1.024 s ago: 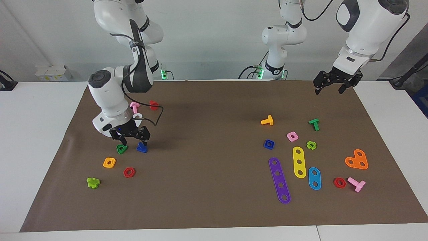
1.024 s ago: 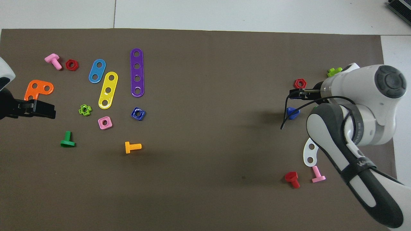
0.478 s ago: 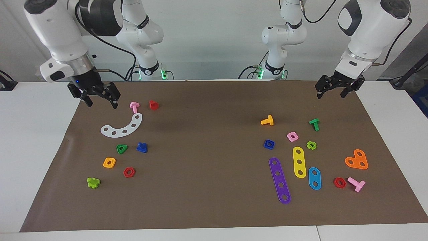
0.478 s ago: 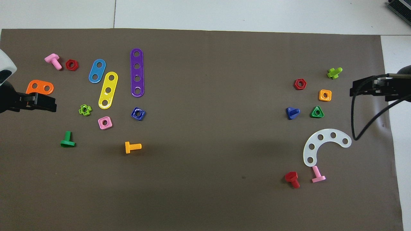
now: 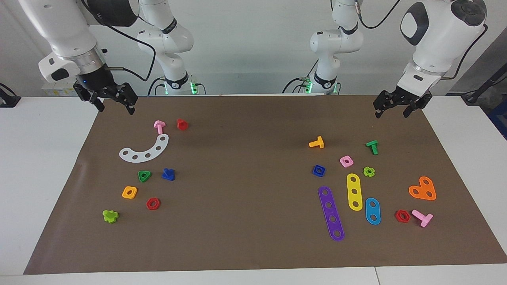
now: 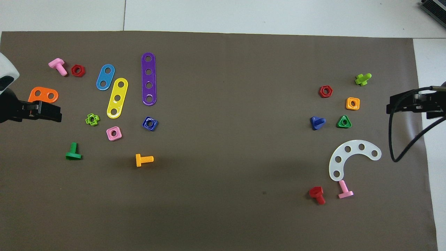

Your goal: Unscrew and place screws in storage area

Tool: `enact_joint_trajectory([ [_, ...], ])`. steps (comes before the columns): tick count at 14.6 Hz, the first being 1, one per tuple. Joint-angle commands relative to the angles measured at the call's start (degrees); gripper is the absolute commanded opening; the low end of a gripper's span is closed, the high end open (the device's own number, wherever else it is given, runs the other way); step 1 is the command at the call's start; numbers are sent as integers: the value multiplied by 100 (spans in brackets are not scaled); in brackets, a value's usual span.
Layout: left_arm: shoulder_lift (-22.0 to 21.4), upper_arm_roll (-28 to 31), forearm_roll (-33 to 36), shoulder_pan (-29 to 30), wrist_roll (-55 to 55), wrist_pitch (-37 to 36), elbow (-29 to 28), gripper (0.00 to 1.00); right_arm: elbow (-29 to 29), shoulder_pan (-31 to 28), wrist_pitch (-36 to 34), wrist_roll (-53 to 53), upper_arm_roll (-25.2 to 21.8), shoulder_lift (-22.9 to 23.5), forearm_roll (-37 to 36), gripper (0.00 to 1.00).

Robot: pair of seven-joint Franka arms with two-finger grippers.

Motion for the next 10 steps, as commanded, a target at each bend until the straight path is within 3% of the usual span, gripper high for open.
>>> enact_joint_trajectory([
  [1,-118,-31,64,72,66,356,-146,100,-233,-57,73,-62,52,-197,-103,100],
  [10,-152,-22,64,98,31,383,-173,100,-92,-39,46,-88,61,-188,-112,100],
])
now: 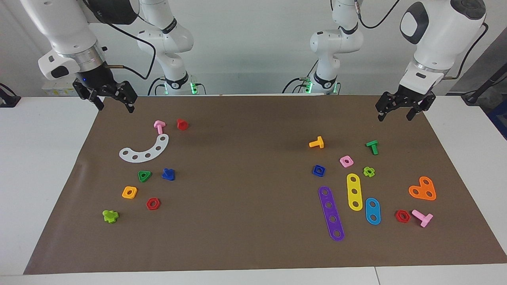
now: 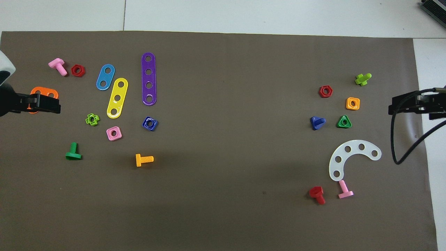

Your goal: Unscrew and place screws in storage area

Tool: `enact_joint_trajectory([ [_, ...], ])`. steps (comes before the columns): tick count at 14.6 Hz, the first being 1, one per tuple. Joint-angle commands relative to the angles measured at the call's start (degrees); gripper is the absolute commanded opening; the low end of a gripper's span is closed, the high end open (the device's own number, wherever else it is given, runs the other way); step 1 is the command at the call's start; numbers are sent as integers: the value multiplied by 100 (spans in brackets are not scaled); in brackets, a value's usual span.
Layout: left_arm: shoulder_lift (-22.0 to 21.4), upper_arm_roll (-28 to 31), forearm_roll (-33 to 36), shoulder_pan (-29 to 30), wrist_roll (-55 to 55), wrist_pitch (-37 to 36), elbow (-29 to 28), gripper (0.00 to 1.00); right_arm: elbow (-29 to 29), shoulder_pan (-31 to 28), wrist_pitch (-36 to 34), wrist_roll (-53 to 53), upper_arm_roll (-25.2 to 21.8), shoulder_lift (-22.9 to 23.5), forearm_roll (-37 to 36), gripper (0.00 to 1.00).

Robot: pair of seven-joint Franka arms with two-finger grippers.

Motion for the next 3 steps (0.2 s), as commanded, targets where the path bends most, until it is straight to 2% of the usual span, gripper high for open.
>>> enact_joint_trajectory([
  [1,-151,-26,65,122,25,4,-157,100,-89,-31,44,-76,56,-106,-89,100],
  [3,-151,-26,65,122,25,-5,-157,100,-97,-22,26,-76,56,-106,-89,100],
])
